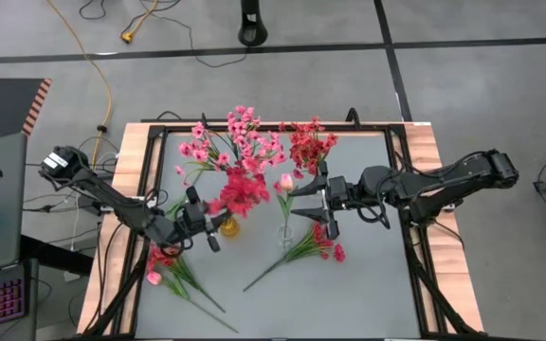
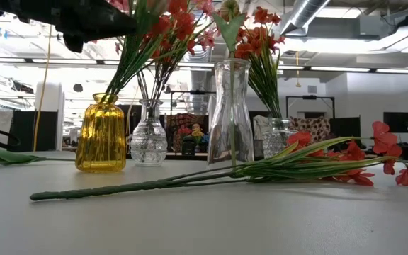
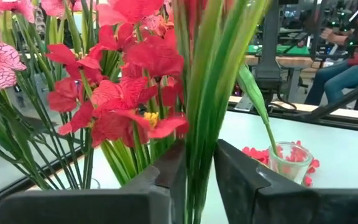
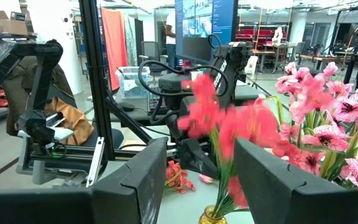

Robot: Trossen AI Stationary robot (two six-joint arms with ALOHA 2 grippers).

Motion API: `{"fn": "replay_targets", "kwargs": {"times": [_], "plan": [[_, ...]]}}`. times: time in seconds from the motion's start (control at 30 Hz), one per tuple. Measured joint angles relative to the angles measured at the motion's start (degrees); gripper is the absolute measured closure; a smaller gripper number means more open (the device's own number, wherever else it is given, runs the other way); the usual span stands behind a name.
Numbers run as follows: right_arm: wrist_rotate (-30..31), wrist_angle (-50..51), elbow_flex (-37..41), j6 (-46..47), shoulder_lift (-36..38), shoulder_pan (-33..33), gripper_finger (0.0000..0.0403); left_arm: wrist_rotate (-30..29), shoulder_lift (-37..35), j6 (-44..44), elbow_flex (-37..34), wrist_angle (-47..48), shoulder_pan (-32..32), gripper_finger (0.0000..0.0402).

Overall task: Sort flowers into vase by color
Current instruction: Put the left red flowers into the yellow vase

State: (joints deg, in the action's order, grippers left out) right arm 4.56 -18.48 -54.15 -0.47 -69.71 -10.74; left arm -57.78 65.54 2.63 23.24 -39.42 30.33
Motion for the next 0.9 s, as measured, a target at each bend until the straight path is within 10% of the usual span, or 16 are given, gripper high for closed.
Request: {"fn": "replay_targets", "kwargs": {"times": [0.43,0.9], "plan": [[0.0,0.74,0.0,-0.04,0.35,-0.13,0.0188,-3.38,0.0,-9.88,2.68,-0.19,5.54,0.0227],[-0.02,3.12,0.02,-0.04,1.56,-0.13,0.0188,-19.24,0.0,-11.18,5.98,-0.41,13.45,0.0216]]}}
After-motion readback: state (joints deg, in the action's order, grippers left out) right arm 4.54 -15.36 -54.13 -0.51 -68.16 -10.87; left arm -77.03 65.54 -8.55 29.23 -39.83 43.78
